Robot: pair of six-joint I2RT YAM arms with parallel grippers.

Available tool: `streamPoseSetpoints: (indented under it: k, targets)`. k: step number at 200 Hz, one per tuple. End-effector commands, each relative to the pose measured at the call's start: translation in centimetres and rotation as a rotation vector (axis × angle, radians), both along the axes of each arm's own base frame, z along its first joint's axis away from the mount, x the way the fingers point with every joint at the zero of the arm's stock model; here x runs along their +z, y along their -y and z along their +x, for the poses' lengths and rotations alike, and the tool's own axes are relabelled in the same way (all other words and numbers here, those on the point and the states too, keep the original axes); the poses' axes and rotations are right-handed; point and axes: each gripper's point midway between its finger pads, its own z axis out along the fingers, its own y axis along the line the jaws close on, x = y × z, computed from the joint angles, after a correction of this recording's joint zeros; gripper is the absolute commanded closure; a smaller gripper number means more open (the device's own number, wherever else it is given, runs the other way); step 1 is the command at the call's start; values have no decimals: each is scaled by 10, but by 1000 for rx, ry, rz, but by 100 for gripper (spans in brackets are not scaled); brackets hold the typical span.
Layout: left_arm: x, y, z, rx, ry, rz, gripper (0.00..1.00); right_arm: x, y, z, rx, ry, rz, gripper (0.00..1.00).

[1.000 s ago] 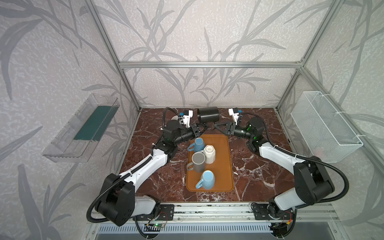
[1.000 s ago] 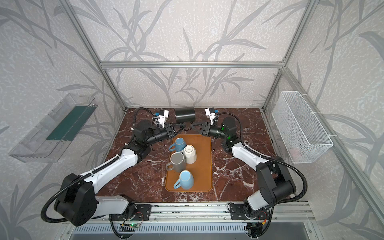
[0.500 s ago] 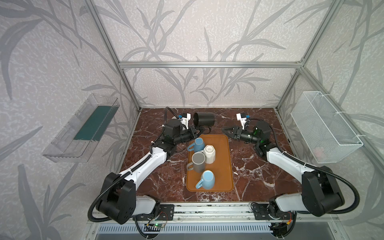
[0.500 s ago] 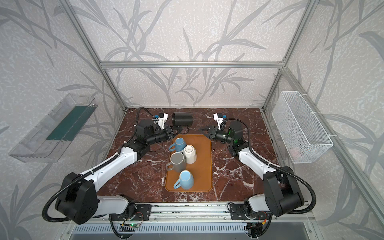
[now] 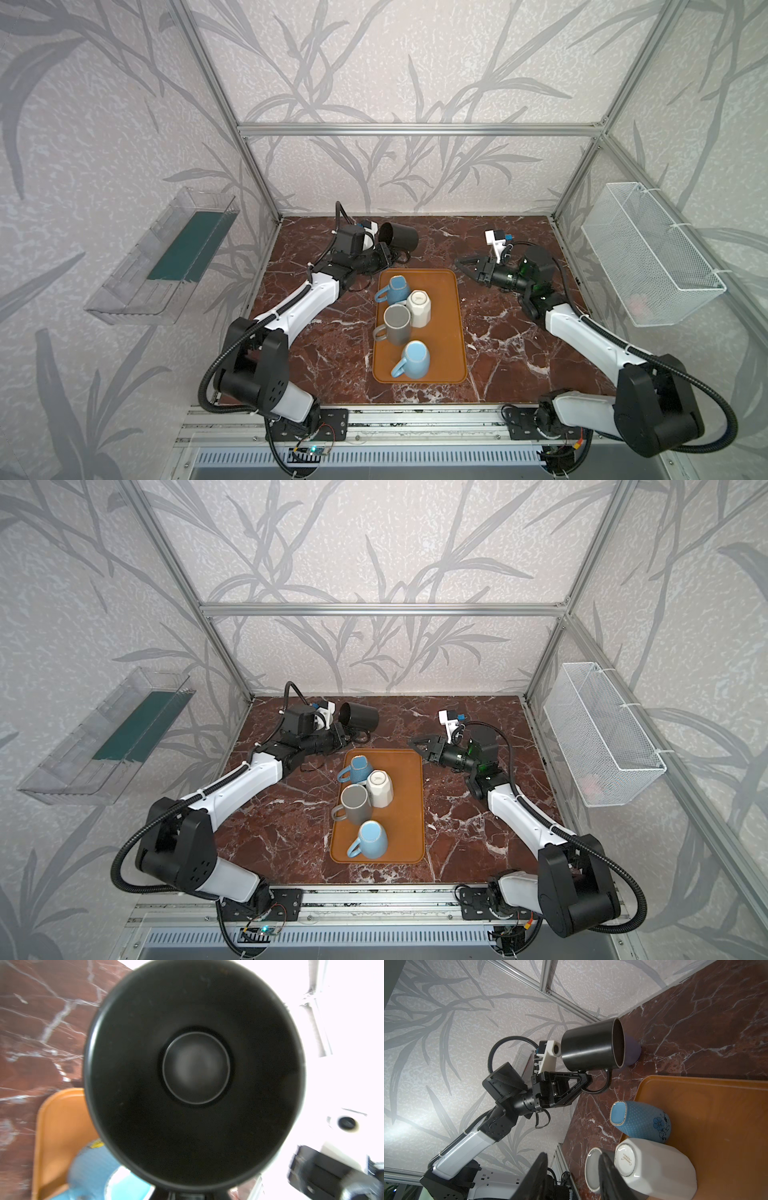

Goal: Turn the mug right side up
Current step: 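Lower the black mug beside the lavender mug while the right gripper draws back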

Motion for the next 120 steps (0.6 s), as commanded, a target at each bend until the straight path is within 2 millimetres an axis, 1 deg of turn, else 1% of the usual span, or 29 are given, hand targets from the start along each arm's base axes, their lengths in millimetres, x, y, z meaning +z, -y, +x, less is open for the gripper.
streamPoseSetpoints:
  k: [1,51,72,120]
  targets:
    - [29,-4,24,7,122,50,100,6,6,-6,-5,33,-11,58]
    - [-13,-11,52,20,40,208,100,6,15,-9,-25,34,-22,58]
    - [-24,-14,62,27,29,267,100,6,16,-10,-26,32,-23,58]
    - [-44,-33,79,49,8,465,100,3,17,-12,-27,26,-30,57]
